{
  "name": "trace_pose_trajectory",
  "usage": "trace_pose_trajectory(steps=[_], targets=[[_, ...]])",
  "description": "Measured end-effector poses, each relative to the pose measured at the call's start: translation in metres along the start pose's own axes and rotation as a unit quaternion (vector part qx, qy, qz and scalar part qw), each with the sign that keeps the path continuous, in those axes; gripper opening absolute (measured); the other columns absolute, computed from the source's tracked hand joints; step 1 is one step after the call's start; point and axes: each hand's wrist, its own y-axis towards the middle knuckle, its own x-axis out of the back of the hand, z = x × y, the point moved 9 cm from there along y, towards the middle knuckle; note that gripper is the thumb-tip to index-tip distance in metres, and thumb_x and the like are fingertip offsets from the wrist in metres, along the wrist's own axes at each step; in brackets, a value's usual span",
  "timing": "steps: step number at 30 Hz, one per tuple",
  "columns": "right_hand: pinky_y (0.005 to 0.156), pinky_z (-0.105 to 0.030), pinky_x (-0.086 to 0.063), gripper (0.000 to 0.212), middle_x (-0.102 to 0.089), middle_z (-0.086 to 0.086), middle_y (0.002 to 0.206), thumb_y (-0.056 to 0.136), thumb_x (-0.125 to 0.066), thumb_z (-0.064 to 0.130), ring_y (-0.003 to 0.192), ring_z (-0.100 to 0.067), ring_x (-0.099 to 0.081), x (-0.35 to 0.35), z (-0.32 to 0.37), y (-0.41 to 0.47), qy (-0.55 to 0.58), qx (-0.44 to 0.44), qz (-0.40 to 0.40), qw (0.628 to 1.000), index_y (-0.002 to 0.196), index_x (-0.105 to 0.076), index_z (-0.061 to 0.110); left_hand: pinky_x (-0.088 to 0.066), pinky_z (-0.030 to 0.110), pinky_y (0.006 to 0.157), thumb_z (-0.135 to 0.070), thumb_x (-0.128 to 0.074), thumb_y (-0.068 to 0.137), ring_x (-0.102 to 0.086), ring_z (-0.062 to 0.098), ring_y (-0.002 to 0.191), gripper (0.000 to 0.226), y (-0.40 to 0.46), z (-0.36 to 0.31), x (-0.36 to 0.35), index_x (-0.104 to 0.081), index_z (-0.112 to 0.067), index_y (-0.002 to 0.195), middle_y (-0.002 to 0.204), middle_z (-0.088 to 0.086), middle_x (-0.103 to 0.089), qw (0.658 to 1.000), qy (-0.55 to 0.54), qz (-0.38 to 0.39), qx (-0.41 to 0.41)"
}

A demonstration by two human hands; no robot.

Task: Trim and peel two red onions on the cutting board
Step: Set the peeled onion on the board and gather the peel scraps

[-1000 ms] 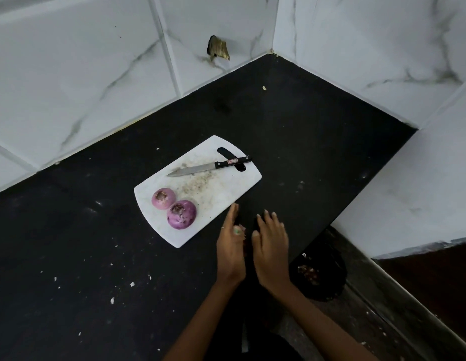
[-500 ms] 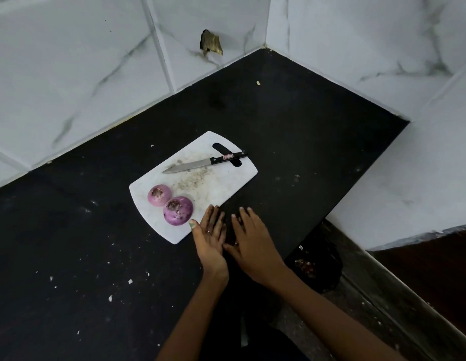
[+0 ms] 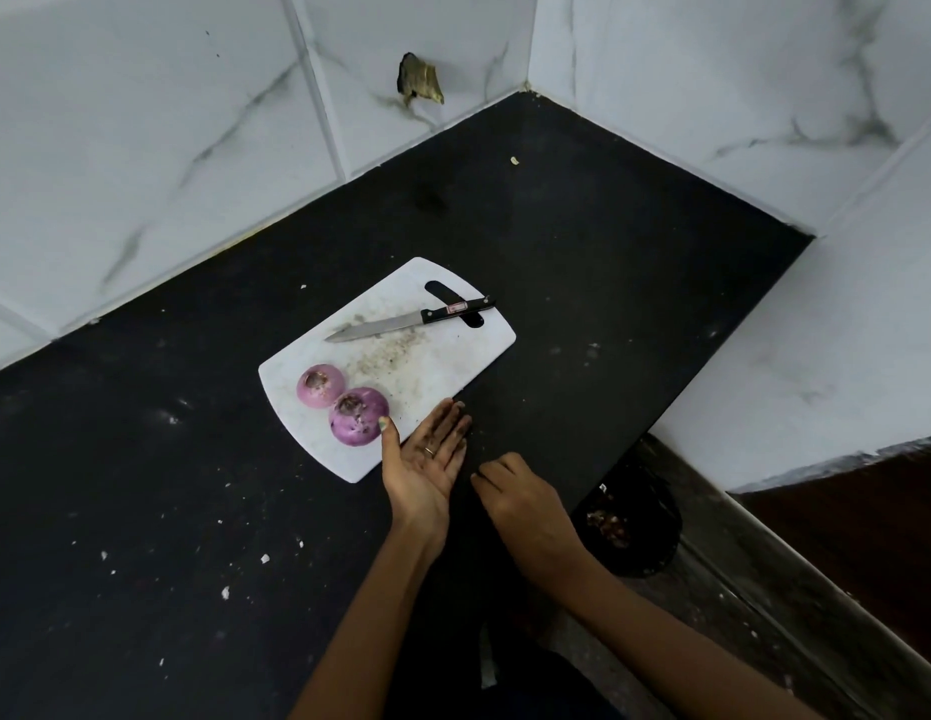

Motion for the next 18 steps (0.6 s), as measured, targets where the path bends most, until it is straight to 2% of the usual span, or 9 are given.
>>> trace_pose_trajectory(steps=[1,4,6,7,8,11,13,16,18], targets=[[0.049,-0.022,-0.044,0.004,-0.061,-0.001,0.071,0.070,-0.066,0.007,0.067,-0.017,-0.057,0.000,-0.003,0.003,0.004,-0.008,0.008,1.000,0.067,-0.066,0.010,-0.040,0.034,0.105,-0.060,-0.021,0.096,-0.061,0.023,0.117,0.072,0.000,0.000,0.000,-0.062,-0.006,0.121,0.125,0.011,-0.065,1.000,-0.003,0.001,0.005],[0.046,-0.024,-0.040,0.023,-0.058,-0.001,0.070,0.057,-0.083,0.008,0.067,-0.019,-0.057,-0.001,-0.020,0.015,0.038,-0.067,0.052,0.996,0.063,-0.062,0.013,-0.042,0.035,0.103,-0.061,-0.022,0.096,-0.062,0.024,0.115,0.073,-0.003,0.002,0.000,-0.062,-0.004,0.119,0.122,0.012,-0.066,1.000,-0.013,-0.002,0.019],[0.051,-0.026,-0.043,0.015,-0.060,-0.004,0.076,0.064,-0.080,0.009,0.075,-0.022,-0.060,-0.004,-0.032,0.026,0.051,-0.116,0.078,0.989,0.069,-0.066,0.010,-0.044,0.035,0.101,-0.061,-0.022,0.097,-0.062,0.024,0.113,0.074,-0.003,0.004,-0.001,-0.062,-0.003,0.119,0.120,0.012,-0.067,0.999,-0.019,-0.008,0.028],[0.059,-0.029,-0.045,0.005,-0.063,-0.006,0.082,0.074,-0.073,0.007,0.082,-0.024,-0.060,-0.003,-0.041,0.032,0.067,-0.145,0.072,0.985,0.076,-0.069,0.008,-0.044,0.034,0.100,-0.060,-0.021,0.097,-0.063,0.024,0.113,0.073,-0.003,0.006,-0.002,-0.062,-0.003,0.120,0.119,0.012,-0.068,0.999,-0.017,-0.010,0.033],[0.067,-0.030,-0.046,0.007,-0.066,-0.008,0.088,0.081,-0.066,0.005,0.087,-0.024,-0.061,0.000,-0.050,0.036,0.116,-0.194,0.059,0.972,0.085,-0.072,0.007,-0.045,0.032,0.099,-0.058,-0.021,0.098,-0.063,0.023,0.111,0.070,-0.003,0.007,-0.004,-0.061,-0.004,0.120,0.118,0.011,-0.067,0.999,-0.012,-0.012,0.038],[0.080,-0.022,-0.050,0.016,-0.072,-0.007,0.095,0.083,-0.065,0.005,0.088,-0.015,-0.066,0.021,-0.062,0.035,0.280,-0.311,-0.010,0.908,0.095,-0.075,0.007,-0.049,0.029,0.091,-0.042,-0.023,0.103,-0.063,0.020,0.104,0.055,-0.002,0.012,-0.009,-0.060,-0.005,0.119,0.115,0.011,-0.066,0.998,-0.005,-0.015,0.067],[0.083,-0.024,-0.052,0.016,-0.073,-0.007,0.096,0.083,-0.067,0.006,0.089,-0.014,-0.067,0.036,-0.042,0.039,0.315,-0.287,-0.023,0.904,0.097,-0.075,0.006,-0.051,0.030,0.088,-0.035,-0.024,0.104,-0.063,0.021,0.102,0.051,-0.003,0.018,-0.015,-0.063,-0.003,0.113,0.113,0.013,-0.066,0.994,-0.026,-0.007,0.110],[0.096,-0.040,-0.046,0.024,-0.067,-0.014,0.112,0.093,-0.055,0.010,0.106,-0.026,-0.060,0.039,-0.010,0.042,0.296,-0.218,0.019,0.930,0.111,-0.070,0.004,-0.050,0.034,0.093,-0.026,-0.027,0.103,-0.064,0.024,0.105,0.051,-0.006,0.028,-0.026,-0.072,-0.001,0.100,0.111,0.014,-0.068,0.980,-0.093,0.016,0.175],[0.101,-0.042,-0.040,0.030,-0.059,-0.021,0.124,0.097,-0.045,0.008,0.118,-0.035,-0.051,0.034,-0.003,0.043,0.257,-0.195,0.052,0.945,0.120,-0.063,0.001,-0.058,0.033,0.079,-0.021,-0.031,0.101,-0.071,0.023,0.094,0.049,-0.005,0.028,-0.030,-0.075,-0.001,0.090,0.103,0.012,-0.071,0.975,-0.128,0.019,0.181]])
